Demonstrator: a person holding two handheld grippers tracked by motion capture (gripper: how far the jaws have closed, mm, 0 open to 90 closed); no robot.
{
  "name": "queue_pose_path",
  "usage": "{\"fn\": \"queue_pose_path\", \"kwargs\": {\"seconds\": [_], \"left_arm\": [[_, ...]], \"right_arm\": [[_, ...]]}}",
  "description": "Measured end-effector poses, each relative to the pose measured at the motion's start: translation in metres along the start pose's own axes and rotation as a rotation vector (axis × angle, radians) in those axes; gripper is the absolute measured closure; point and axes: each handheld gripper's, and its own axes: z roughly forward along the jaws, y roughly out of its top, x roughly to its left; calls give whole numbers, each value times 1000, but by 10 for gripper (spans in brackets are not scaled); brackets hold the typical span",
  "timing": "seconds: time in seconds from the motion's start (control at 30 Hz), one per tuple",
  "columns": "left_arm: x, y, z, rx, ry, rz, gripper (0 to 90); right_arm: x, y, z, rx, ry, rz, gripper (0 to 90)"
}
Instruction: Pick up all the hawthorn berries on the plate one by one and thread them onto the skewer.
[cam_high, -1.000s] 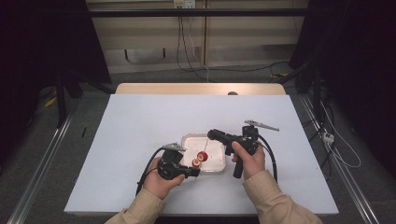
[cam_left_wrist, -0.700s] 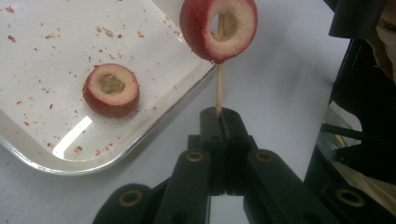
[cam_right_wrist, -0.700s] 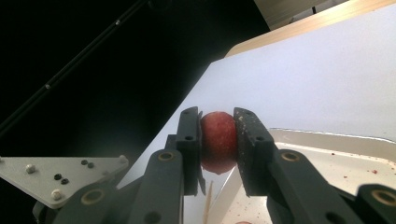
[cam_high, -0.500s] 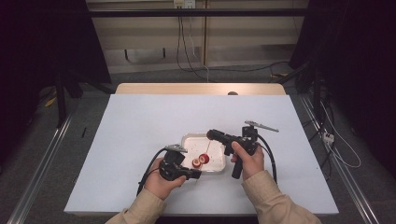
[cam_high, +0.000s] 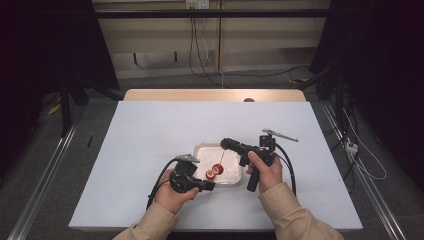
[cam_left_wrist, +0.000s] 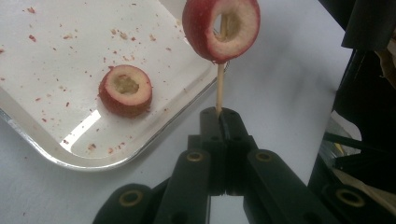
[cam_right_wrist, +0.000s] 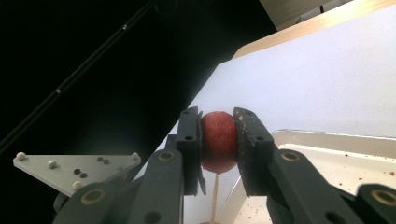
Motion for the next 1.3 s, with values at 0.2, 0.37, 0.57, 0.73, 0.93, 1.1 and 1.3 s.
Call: {"fn": "queue_pose_path", "kwargs": {"seconds": [0.2, 0.37, 0.57, 0.73, 0.93, 1.1, 1.3], "left_arm": [[-2, 1, -3, -16, 3, 11, 900], [-1, 1, -3, -15, -1, 9, 900], [0, 1, -4, -23, 8, 4, 900], [2, 1, -8, -43, 6, -3, 900], [-2, 0, -1, 4, -9, 17, 900], [0, 0, -2, -7, -1, 13, 900], [2, 0, -4, -13, -5, 2, 900]], "right_arm": [[-2, 1, -1, -10, 2, 8, 731], [-2, 1, -2, -12, -5, 5, 731], [-2, 1, -2, -13, -10, 3, 730], [-3, 0, -2, 9, -14, 5, 732], [-5, 0, -2, -11, 0, 41, 733], [-5, 0, -2, -1, 5, 31, 734], [-5, -1, -2, 9, 15, 34, 734]]}}
